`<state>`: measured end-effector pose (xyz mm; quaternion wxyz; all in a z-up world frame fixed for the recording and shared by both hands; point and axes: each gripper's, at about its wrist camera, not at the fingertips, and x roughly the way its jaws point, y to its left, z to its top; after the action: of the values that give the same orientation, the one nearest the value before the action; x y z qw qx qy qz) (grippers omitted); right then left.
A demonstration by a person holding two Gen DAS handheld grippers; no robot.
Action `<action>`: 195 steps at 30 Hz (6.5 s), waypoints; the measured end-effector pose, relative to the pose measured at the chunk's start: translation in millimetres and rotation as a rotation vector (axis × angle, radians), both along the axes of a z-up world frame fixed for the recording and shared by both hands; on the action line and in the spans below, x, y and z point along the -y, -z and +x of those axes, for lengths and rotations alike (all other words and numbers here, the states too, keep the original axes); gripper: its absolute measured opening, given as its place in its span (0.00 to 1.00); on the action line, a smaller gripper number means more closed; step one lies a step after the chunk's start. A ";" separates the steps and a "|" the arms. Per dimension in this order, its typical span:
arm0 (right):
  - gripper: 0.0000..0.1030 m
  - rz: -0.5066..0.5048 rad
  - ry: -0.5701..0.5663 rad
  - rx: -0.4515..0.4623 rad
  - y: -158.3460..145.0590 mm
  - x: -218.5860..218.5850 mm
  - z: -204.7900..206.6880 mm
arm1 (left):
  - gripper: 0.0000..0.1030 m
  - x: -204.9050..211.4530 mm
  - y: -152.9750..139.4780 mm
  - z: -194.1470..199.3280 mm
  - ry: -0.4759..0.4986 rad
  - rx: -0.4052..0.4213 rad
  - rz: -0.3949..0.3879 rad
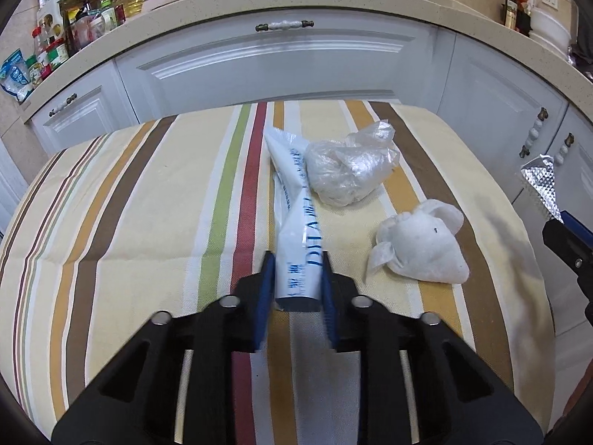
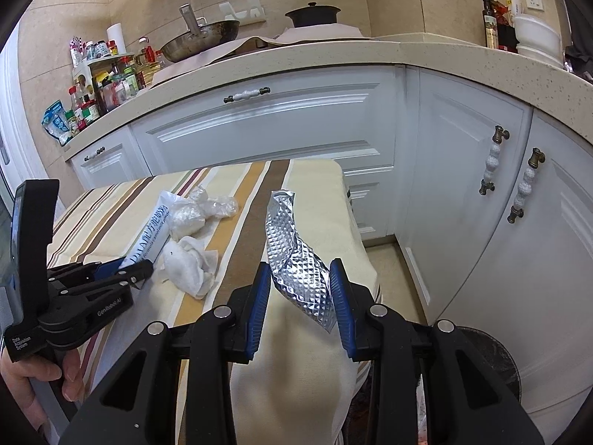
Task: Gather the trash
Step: 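Close the right tool on the foil wrapper while the left tool grasps the toothpaste tube, then carry the foil wrapper and tube over the black bin and open both tools, then move both tools back over the table, then close the right tool on the white tissue, then close the left tool on the clear plastic bag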
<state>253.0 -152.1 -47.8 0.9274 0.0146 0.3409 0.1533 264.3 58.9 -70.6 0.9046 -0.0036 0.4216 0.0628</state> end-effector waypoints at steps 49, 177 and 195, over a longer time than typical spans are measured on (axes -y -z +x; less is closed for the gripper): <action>0.33 -0.080 0.276 0.034 -14.3 87.2 -141.3 | 0.07 105.8 -44.0 -152.4 0.338 0.156 -0.046; 0.31 -0.086 -0.067 -0.078 -1.5 -79.5 23.4 | 0.59 -74.8 -37.1 -64.7 -0.139 0.139 0.008; 0.31 -0.053 -0.007 -0.012 -15.7 -31.7 46.0 | 0.59 -5.5 -41.2 -7.6 -0.007 0.149 0.059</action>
<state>298.9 -120.4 -32.2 0.9248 -0.0104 0.3507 0.1471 256.6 64.4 -29.4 0.9330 0.0169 0.3509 0.0779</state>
